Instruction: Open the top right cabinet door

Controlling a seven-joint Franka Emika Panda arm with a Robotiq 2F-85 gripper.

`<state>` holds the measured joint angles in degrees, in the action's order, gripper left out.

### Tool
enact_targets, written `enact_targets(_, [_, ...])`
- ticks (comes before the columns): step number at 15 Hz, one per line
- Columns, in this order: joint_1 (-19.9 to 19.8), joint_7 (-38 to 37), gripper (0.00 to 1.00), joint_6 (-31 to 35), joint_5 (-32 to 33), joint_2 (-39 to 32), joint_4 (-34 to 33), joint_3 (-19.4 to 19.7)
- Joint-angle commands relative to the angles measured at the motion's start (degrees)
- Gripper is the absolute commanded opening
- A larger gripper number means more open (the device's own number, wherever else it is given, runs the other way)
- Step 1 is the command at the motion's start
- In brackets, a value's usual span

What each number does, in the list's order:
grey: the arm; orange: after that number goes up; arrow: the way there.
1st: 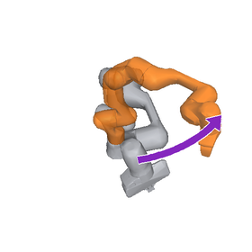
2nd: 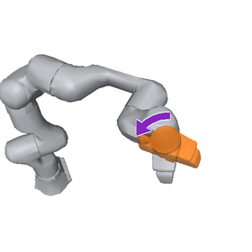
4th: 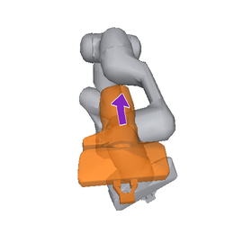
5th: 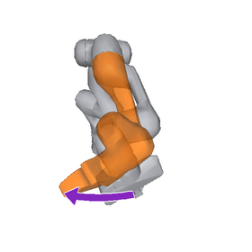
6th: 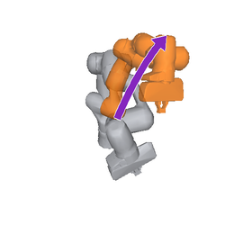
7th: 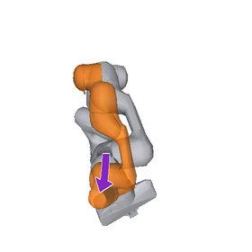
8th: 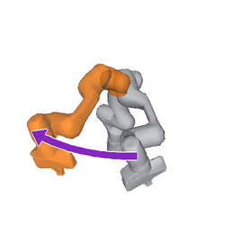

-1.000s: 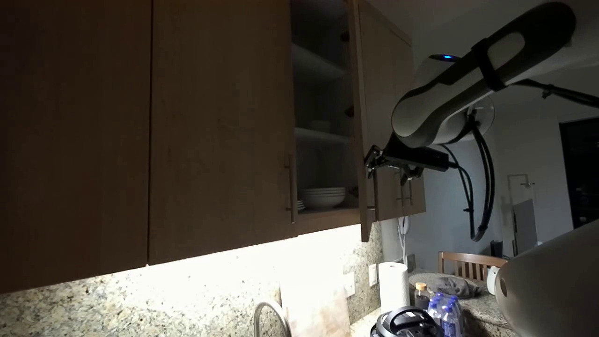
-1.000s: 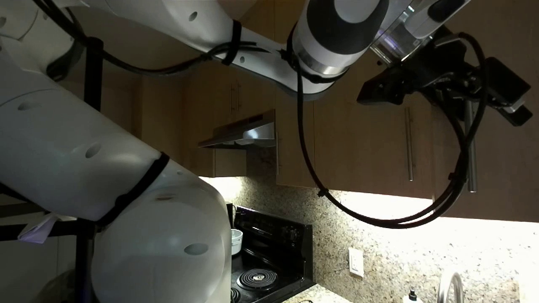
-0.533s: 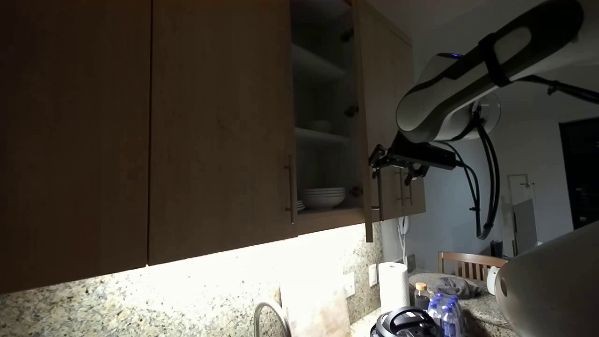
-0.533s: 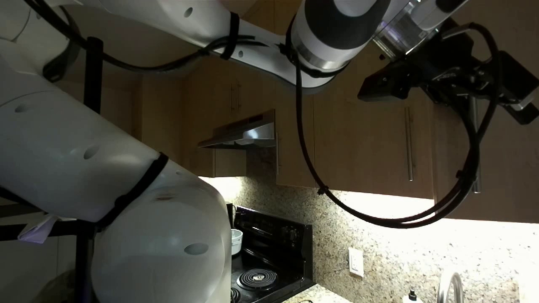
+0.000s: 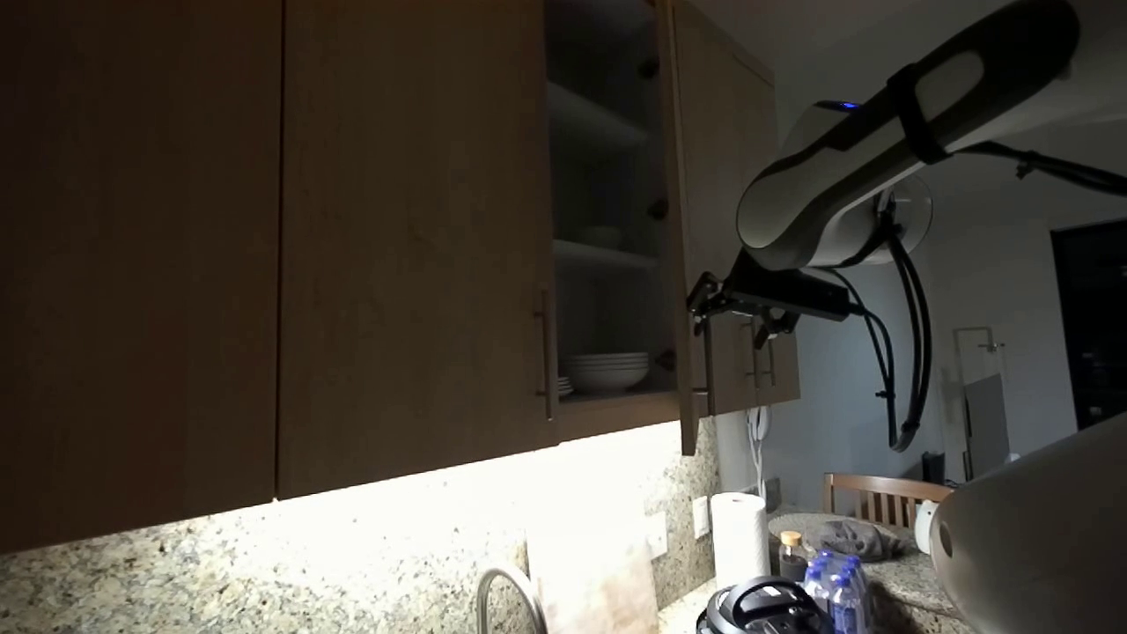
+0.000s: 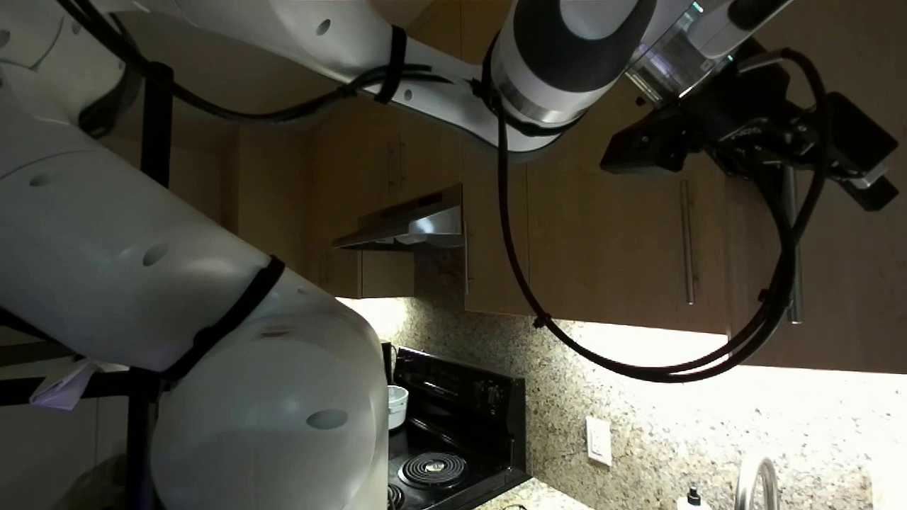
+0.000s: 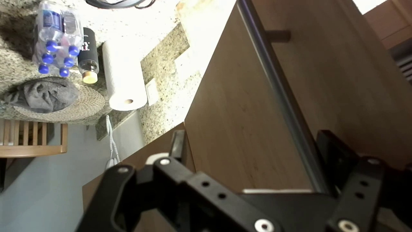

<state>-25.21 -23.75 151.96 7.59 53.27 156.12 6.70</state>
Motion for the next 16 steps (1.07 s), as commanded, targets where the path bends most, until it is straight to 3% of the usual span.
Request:
enact_targets(1, [-4.3,1.7,1.0,0.5,-1.7,-2.7,-2.3,1.0])
enact_targets(9, [-8.5,2.6,1.0,-0.3,0.0,-3.8,-4.4,2.3])
enact_targets(16, [-7.8,6.9,1.0,-1.7,-1.2,-4.4,-6.0,5.4])
